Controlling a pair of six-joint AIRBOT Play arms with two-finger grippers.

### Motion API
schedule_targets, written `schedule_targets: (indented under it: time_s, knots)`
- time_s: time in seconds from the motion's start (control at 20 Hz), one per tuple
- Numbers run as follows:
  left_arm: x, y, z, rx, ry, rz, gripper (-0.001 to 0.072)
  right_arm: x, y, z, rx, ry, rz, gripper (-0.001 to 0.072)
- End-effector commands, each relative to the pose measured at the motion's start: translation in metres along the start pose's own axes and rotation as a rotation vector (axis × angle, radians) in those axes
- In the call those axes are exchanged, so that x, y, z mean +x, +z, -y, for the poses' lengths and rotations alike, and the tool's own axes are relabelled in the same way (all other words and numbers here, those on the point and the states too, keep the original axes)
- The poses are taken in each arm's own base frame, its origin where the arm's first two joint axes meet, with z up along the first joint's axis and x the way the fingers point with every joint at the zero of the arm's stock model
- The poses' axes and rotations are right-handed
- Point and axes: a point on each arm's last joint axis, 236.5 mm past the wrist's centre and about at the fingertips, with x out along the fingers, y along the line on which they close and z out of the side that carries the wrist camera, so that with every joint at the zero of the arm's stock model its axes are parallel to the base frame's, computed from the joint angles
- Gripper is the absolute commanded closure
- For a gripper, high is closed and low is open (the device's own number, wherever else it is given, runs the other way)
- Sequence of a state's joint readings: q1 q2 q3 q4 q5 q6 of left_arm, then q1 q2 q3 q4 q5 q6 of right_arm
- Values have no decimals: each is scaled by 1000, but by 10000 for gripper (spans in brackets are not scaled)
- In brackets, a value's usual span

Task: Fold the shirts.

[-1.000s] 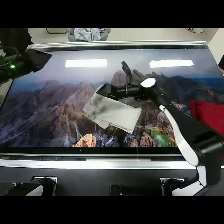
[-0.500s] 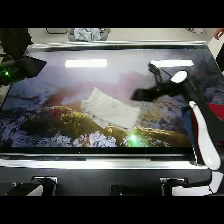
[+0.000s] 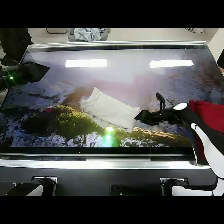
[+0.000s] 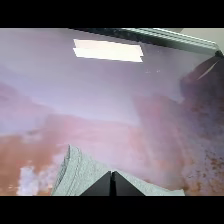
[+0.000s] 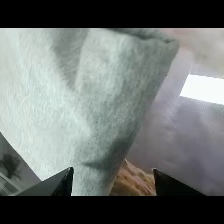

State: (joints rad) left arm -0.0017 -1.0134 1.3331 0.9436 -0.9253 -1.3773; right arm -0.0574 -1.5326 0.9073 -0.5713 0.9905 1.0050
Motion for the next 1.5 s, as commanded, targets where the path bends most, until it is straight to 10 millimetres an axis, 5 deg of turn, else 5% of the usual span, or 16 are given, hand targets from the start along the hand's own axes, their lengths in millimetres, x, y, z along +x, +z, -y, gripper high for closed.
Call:
schedule_targets:
  time_s: [0.0,0.05,0.15,0.2,0.3,0.4,0.55,0.7,0.85,1.0,1.45]
  knots:
    - [0,0,0,-1,0,-1,676,18,6,-12,47,39,74,132]
    - [0,0,0,-1,0,0,676,26,8,-15,38,28,90,186]
    - [0,0,0,-1,0,-1,676,31,12,-28,57,59,111,426]
    - [0,0,0,-1,0,-1,676,28,15,-34,54,89,118,651]
    - [0,0,0,0,0,-1,676,9,29,-47,-49,149,139,668]
    - [0,0,0,0,0,-1,676,-36,61,-57,-137,174,210,668]
    - [1,-1,-2,1,4,-4,676,-144,117,-46,-145,107,378,668]
    - [1,-1,-2,1,4,-4,676,-254,136,-9,-115,-52,480,668]
    - [1,-1,-2,1,4,-4,676,-350,128,30,-44,-191,564,668]
    - [1,-1,-2,1,4,-4,676,-416,111,47,19,-243,647,668]
    - [1,-1,-2,20,4,-3,676,-506,49,53,139,-324,763,668]
